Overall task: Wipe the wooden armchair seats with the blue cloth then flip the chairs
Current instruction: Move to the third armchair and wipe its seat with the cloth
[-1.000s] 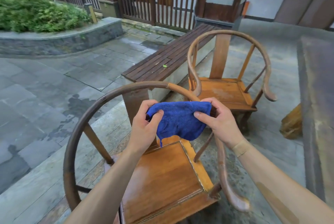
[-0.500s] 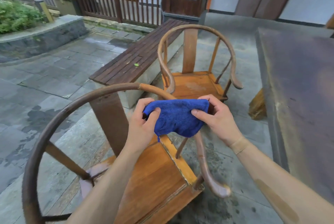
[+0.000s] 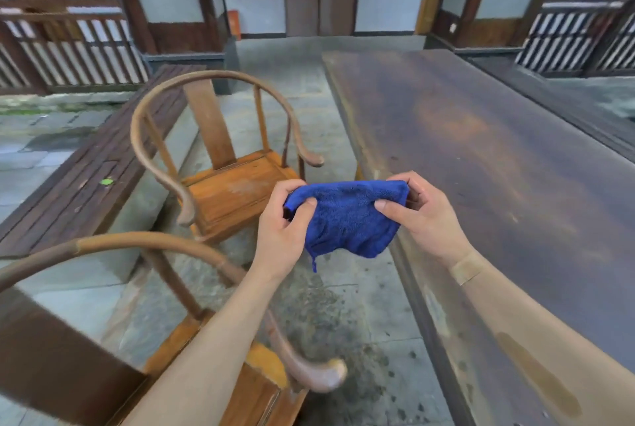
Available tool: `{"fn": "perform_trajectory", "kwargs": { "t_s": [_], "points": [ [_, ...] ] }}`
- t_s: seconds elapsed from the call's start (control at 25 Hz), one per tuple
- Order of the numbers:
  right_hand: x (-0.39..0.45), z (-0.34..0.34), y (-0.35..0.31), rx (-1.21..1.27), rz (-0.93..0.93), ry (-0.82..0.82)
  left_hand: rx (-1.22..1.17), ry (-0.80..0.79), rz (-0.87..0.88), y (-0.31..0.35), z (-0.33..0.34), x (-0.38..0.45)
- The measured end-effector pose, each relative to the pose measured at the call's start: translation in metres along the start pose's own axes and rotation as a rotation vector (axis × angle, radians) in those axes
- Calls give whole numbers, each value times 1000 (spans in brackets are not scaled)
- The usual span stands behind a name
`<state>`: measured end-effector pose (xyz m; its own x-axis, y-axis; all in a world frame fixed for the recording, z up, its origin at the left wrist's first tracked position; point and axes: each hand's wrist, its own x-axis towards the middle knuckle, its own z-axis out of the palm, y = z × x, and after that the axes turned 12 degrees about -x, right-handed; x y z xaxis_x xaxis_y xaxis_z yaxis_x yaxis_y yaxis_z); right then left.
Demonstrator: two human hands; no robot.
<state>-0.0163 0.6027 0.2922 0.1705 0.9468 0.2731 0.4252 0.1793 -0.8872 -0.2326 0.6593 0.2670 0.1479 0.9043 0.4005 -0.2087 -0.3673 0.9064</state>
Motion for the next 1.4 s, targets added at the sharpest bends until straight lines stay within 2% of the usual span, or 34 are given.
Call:
{"fn": "perform_trajectory", "kwargs": {
  "t_s": [0.28, 0.6, 0.84, 1.08, 1.2, 1.4],
  "points": [
    [41, -104, 48, -47, 65, 139, -13, -62, -18, -39, 124, 71],
    [67, -160, 69, -31, 150, 278, 20, -176, -9, -49, 194, 117],
    [99, -165, 74, -32, 147, 280, 26, -170, -8, -49, 202, 149],
    [141, -159, 93, -28, 198, 329, 7, -165, -56, -83, 209, 187],
    [187, -147, 104, -21, 190, 296, 7, -130, -72, -100, 196, 227],
    [305, -81, 124, 26, 159, 225, 22, -33, -87, -138, 134, 313]
  ]
}}
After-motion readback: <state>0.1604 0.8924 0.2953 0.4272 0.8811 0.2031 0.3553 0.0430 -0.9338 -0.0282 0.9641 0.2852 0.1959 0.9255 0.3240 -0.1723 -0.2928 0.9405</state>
